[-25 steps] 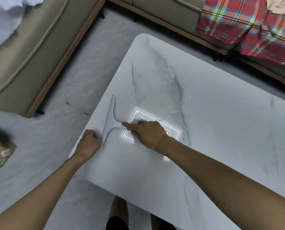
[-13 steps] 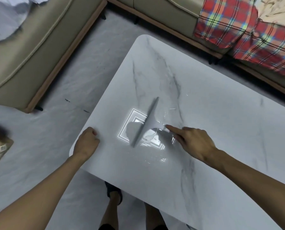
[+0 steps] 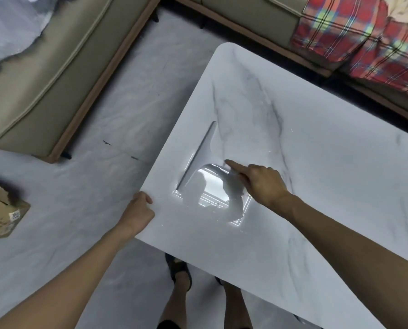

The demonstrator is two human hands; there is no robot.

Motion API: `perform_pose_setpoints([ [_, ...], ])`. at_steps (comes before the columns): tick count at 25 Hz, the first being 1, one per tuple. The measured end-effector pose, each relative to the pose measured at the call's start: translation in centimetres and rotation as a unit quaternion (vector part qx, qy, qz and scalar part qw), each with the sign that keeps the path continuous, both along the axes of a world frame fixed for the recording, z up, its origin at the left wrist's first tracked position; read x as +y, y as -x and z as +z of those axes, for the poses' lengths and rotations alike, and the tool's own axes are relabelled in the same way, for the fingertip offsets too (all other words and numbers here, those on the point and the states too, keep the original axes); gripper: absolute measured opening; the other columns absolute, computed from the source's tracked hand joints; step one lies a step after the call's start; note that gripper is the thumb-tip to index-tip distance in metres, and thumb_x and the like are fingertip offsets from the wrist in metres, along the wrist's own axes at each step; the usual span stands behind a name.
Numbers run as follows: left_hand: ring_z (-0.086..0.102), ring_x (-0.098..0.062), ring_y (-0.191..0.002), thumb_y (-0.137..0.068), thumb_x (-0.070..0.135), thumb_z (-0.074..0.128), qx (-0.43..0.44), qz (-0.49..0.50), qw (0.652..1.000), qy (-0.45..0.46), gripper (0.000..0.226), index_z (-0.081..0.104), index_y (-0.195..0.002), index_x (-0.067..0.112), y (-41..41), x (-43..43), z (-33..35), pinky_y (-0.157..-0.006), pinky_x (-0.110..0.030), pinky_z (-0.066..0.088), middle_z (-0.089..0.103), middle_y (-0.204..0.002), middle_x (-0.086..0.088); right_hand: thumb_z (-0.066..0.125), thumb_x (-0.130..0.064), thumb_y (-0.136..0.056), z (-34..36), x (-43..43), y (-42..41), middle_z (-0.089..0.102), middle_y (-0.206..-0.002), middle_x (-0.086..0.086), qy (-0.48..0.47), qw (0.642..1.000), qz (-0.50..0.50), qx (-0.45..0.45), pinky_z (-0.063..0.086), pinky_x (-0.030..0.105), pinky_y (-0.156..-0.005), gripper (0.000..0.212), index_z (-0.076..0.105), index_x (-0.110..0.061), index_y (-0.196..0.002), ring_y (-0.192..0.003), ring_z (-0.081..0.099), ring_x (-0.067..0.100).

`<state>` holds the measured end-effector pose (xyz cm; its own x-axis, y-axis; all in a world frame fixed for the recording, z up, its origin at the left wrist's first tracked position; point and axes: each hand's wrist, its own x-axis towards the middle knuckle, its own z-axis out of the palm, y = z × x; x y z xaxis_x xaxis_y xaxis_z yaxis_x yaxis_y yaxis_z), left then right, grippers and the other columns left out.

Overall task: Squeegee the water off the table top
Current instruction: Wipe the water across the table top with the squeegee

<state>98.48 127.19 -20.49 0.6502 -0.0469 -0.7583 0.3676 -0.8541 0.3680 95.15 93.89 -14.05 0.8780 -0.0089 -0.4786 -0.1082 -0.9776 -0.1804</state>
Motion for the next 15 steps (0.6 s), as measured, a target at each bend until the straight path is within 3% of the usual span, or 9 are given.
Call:
perform_pose_setpoints([
  [5, 0.048, -0.021, -0.09, -0.077, 0.002, 0.053, 0.028, -0.068, 0.997, -0.012, 0.028, 0.047, -0.1, 0.016, -0.3, -0.4, 0.3, -0.069, -0.027, 0.037, 0.044, -0.107, -0.005, 0.026, -0.053, -0.099, 3.1, -6.8, 9.2, 0.069, -0.081, 0.005, 0.062, 0.982, -0.181, -0.005, 0.041, 0.033, -0.06, 0.042, 0.035, -0.054, -0.14, -0.073, 0.062, 0.033],
  [7, 0.049, -0.023, -0.088, -0.077, 0.003, 0.052, 0.027, -0.069, 0.997, -0.017, 0.028, 0.046, -0.1, 0.017, -0.4, -0.4, 0.3, -0.071, -0.03, 0.039, 0.045, -0.105, -0.005, 0.025, -0.055, -0.098, 4.3, -6.7, 10.8, 0.068, -0.075, 0.004, 0.063, 0.975, -0.211, -0.013, 0.04, 0.033, -0.058, 0.041, 0.039, -0.054, -0.136, -0.067, 0.059, 0.032],
  [9, 0.051, -0.021, -0.078, -0.077, 0.002, 0.052, 0.008, -0.03, 0.999, -0.014, 0.027, 0.047, -0.099, 0.017, -0.3, 0.0, 0.5, -0.063, -0.029, 0.038, 0.05, -0.096, -0.005, 0.026, -0.056, -0.097, 5.0, -4.4, 10.5, 0.068, -0.078, 0.003, 0.026, 0.975, -0.216, -0.035, 0.041, 0.034, -0.059, 0.041, 0.038, -0.055, -0.136, -0.07, 0.06, 0.033],
  [12, 0.053, -0.025, -0.075, -0.084, 0.001, 0.047, -0.035, 0.082, 0.996, -0.005, 0.022, 0.048, -0.101, 0.014, 0.0, 1.8, 0.7, -0.056, -0.028, 0.037, 0.056, -0.091, -0.008, 0.029, -0.051, -0.1, 3.8, 2.6, 7.5, 0.065, -0.089, 0.0, -0.051, 0.992, -0.102, -0.051, 0.046, 0.036, -0.065, 0.04, 0.027, -0.056, -0.14, -0.085, 0.064, 0.033],
  [15, 0.052, -0.025, -0.082, -0.085, -0.001, 0.043, -0.062, 0.142, 0.988, -0.019, 0.026, 0.051, -0.107, 0.011, 0.5, 3.9, 0.8, -0.065, -0.029, 0.039, 0.055, -0.097, -0.01, 0.03, -0.041, -0.102, 1.2, 10.9, 4.7, 0.06, -0.092, 0.001, -0.095, 0.994, 0.05, -0.013, 0.035, 0.033, -0.06, 0.042, 0.027, -0.053, -0.142, -0.083, 0.063, 0.032],
])
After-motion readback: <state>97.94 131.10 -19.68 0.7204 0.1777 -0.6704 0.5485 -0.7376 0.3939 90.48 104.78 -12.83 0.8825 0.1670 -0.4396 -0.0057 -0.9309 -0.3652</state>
